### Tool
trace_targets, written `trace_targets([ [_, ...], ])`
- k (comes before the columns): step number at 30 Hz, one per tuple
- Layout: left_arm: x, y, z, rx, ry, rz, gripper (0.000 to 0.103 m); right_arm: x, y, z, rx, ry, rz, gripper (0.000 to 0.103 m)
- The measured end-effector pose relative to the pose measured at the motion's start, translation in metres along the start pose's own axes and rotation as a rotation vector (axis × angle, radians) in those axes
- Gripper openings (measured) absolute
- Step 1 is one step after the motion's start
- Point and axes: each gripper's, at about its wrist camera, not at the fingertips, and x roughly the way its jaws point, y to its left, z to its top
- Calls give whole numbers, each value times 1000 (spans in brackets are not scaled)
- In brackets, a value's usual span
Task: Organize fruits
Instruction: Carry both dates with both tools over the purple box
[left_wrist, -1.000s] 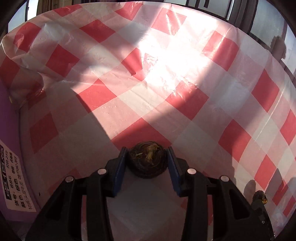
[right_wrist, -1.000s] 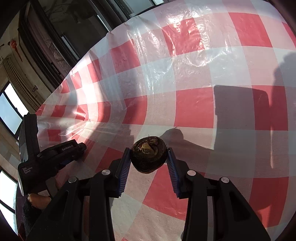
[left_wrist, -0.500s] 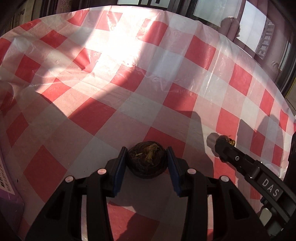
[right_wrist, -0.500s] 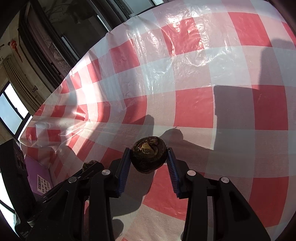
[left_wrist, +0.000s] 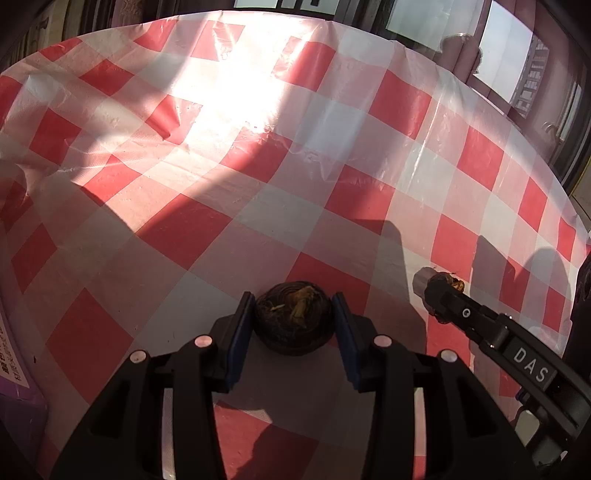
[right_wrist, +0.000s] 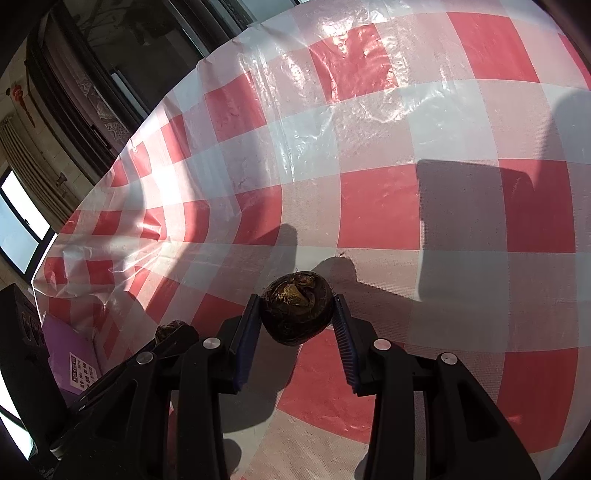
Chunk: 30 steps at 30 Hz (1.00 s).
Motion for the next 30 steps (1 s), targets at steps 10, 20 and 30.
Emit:
trace_targets([
  [10, -7, 3, -5, 3, 15, -10, 43, -19, 1, -9, 24, -35, -18, 39],
  [20, -71, 26, -61, 63, 105, -81, 43, -87, 21, -95, 58, -15, -18, 39],
  [30, -169, 42, -62, 118, 13, -190, 43, -122, 66, -118, 78, -4, 55, 39],
])
